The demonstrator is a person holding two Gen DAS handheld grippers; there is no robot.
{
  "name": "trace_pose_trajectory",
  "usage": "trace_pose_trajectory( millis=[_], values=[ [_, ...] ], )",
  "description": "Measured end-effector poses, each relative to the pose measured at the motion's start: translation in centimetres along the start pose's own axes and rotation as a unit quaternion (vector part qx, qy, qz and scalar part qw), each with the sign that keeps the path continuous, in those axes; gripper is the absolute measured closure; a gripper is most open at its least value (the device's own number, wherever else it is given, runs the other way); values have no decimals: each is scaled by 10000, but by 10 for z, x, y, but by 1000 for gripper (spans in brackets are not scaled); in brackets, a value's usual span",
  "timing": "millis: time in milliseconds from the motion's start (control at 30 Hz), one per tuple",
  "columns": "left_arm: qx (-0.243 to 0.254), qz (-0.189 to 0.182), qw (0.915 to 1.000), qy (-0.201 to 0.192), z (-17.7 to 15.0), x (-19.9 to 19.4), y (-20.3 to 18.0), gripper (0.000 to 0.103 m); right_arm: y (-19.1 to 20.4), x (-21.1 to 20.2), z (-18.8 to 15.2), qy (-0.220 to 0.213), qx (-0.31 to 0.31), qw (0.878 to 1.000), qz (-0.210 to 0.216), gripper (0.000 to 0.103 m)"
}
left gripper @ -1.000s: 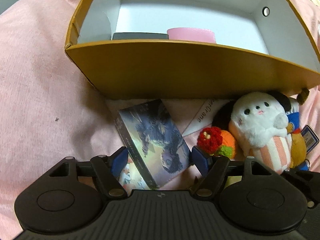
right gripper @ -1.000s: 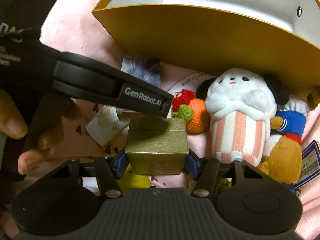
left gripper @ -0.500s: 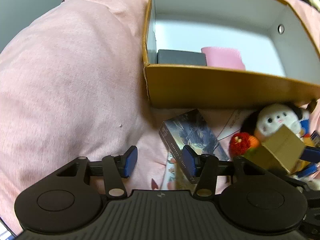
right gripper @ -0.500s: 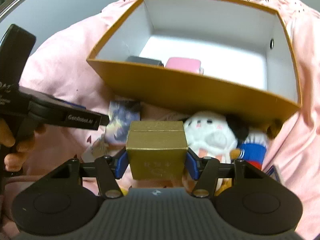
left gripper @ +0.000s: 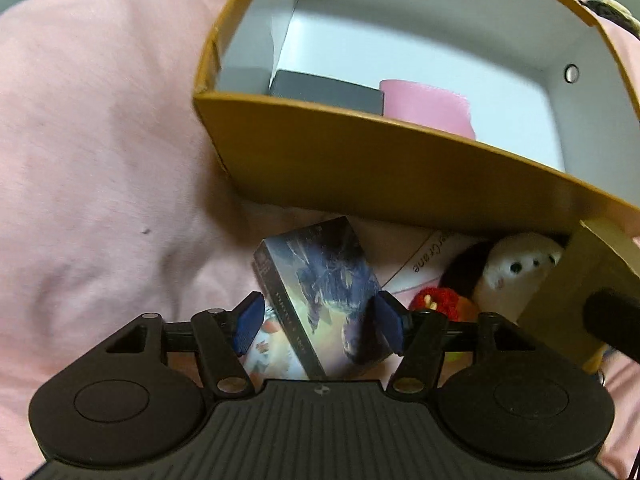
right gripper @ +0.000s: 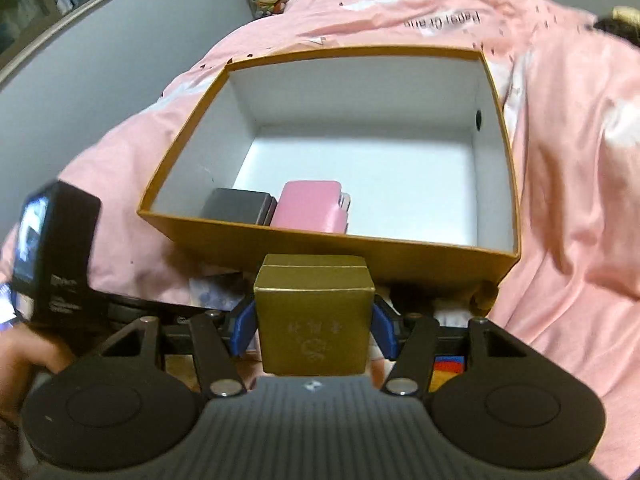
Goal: Organize objects
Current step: 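Grasp the photo card pack with the left tool while the right tool lifts the gold box, then lower the card pack and gold box into the orange box and open both tools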
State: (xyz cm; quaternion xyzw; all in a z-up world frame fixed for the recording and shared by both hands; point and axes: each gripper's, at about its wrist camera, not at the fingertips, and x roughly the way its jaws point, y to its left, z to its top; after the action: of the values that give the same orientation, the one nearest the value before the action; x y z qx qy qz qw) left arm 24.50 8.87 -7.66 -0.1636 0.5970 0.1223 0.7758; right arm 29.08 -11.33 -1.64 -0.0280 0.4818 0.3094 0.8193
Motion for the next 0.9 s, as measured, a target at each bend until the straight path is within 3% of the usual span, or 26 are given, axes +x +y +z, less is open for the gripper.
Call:
trace_pose_trajectory(
  millis=[100, 200, 233, 300, 400, 667, 800, 900],
  values=[
    [-136, -45, 9999, 10, 4, 8, 1, 23, 3, 5, -1, -14, -72, 10000, 22, 43],
    [-211, -119, 9997, 23, 5, 14, 2, 24, 4, 5, -2, -36, -159, 9999, 30, 42],
    [-220, -138, 9997, -2, 4, 12, 3, 27, 3, 6, -2, -39, -155, 9999, 41, 42],
    [-222, -177, 9995, -116, 3, 6, 4, 46, 2, 7, -1, -36, -116, 9999, 72, 42],
    [-292, -375, 9984, -296, 2, -7, 9, 62, 1, 4, -2, -46, -120, 9999, 62, 42],
    [-138, -1036, 9924, -649, -11, -39, 14, 77, 3, -3, -4, -80, -64, 9999, 10, 43],
    [67, -1211, 9890, -846, -18, -61, 15, 77, 4, -17, -3, -185, -103, 9997, 100, 43],
    [162, -1547, 9833, -939, -12, -85, 23, 77, 6, -31, 1, -292, -159, 9991, 257, 43]
  ],
)
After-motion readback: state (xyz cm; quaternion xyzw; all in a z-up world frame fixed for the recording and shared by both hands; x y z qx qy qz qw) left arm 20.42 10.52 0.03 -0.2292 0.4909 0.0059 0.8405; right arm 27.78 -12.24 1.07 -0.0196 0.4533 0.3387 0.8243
